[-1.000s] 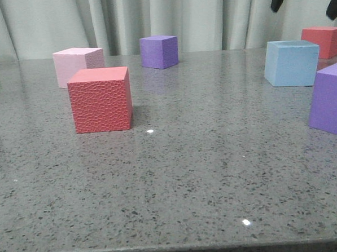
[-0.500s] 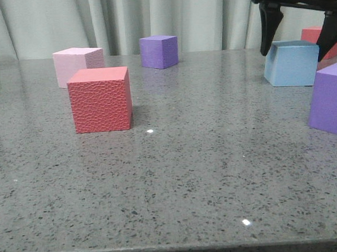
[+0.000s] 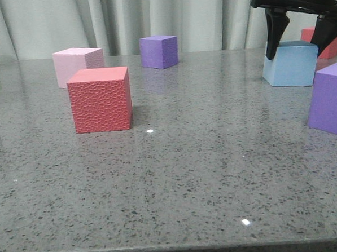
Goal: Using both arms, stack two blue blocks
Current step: 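Lift the light blue cube with the right gripper toward the other blue cube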
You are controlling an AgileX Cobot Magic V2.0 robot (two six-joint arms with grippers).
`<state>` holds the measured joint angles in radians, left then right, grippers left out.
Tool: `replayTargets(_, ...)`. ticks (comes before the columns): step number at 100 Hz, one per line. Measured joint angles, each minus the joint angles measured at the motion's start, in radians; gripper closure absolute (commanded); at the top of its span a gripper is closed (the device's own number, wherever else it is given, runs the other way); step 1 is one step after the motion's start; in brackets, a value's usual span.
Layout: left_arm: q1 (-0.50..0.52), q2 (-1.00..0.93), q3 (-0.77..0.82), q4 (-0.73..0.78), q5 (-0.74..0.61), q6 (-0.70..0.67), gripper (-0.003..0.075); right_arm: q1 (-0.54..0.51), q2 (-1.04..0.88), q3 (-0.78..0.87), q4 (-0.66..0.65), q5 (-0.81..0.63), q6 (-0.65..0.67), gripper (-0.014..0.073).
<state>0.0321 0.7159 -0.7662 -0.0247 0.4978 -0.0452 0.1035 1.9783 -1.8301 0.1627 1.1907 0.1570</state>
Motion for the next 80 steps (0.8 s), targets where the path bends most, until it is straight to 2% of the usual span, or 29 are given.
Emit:
replayTargets(33,0.000,0.000,0.000,0.000,0.000,0.000,0.0156,0.000,0.002,-0.005,0.000,0.011,-0.002,0.0147)
replayTargets(49,0.000,0.000,0.000,0.000,0.000,0.000,0.0156,0.013,0.004,-0.065,0.000,0.043,0.011,0.0147)
replayTargets(80,0.000,0.000,0.000,0.000,0.000,0.000,0.0156,0.153,0.004,-0.251,-0.025,0.050,0.139,0.0147)
